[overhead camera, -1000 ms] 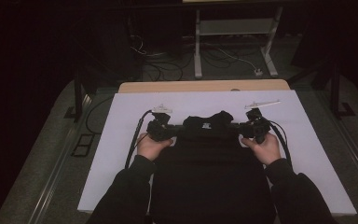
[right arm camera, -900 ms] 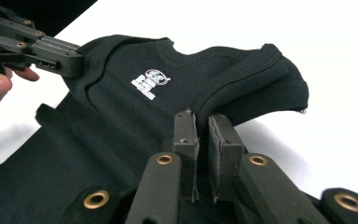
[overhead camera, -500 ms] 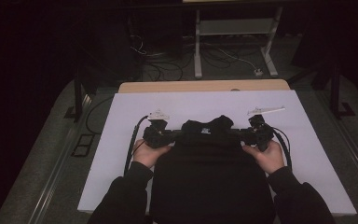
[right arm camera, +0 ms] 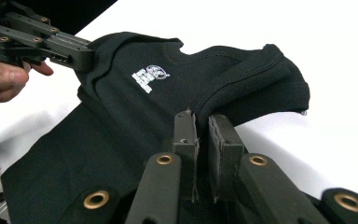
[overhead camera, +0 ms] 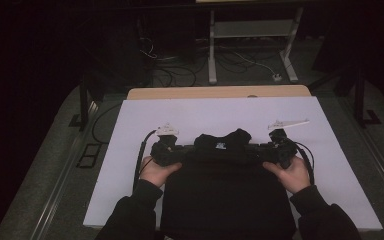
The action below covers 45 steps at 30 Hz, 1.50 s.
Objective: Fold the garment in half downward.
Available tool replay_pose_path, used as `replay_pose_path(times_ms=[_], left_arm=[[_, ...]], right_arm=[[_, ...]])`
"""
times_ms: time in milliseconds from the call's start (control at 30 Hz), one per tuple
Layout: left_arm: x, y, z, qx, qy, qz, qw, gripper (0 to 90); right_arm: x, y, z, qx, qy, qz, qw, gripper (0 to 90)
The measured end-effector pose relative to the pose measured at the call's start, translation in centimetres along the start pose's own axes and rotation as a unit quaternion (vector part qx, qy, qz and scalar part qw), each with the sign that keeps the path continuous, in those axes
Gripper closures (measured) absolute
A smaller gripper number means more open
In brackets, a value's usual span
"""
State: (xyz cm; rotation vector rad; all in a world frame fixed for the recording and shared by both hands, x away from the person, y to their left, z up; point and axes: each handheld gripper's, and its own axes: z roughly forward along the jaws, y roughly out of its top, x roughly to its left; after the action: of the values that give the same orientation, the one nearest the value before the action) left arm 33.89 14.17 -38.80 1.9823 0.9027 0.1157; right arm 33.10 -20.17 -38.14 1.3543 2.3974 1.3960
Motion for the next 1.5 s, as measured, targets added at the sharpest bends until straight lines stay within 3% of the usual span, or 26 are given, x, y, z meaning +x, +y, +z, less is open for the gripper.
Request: replay_pose_path(times_ms=[333,833,1167,1467,1500], left_arm=[[-0.9,-0.5,-0.8,0.007,-0.001,0.003,1.0,82.9],[-2.4,-2.9,-1.7,0.032,-0.009,0.014,0.9993,82.9],[-3.8,-4.3,-1.8,0.061,-0.015,0.026,0.9977,82.7],[-4.9,-5.4,-2.0,0.092,-0.024,0.042,0.9946,82.6],[-5.0,-5.5,-1.9,0.094,-0.025,0.037,0.9946,82.6]], right_arm=[[0.9,-0.9,-0.5,0.009,0.01,-0.006,0.9999,81.3],[1.7,-3.0,-0.6,0.043,0.013,-0.017,0.9988,81.2],[2.5,-4.4,-0.7,0.067,0.02,-0.023,0.9973,81.1],[3.0,-5.4,-1.0,0.086,0.031,-0.029,0.9954,81.0],[3.0,-5.5,-1.0,0.088,0.035,-0.027,0.9951,81.0]])
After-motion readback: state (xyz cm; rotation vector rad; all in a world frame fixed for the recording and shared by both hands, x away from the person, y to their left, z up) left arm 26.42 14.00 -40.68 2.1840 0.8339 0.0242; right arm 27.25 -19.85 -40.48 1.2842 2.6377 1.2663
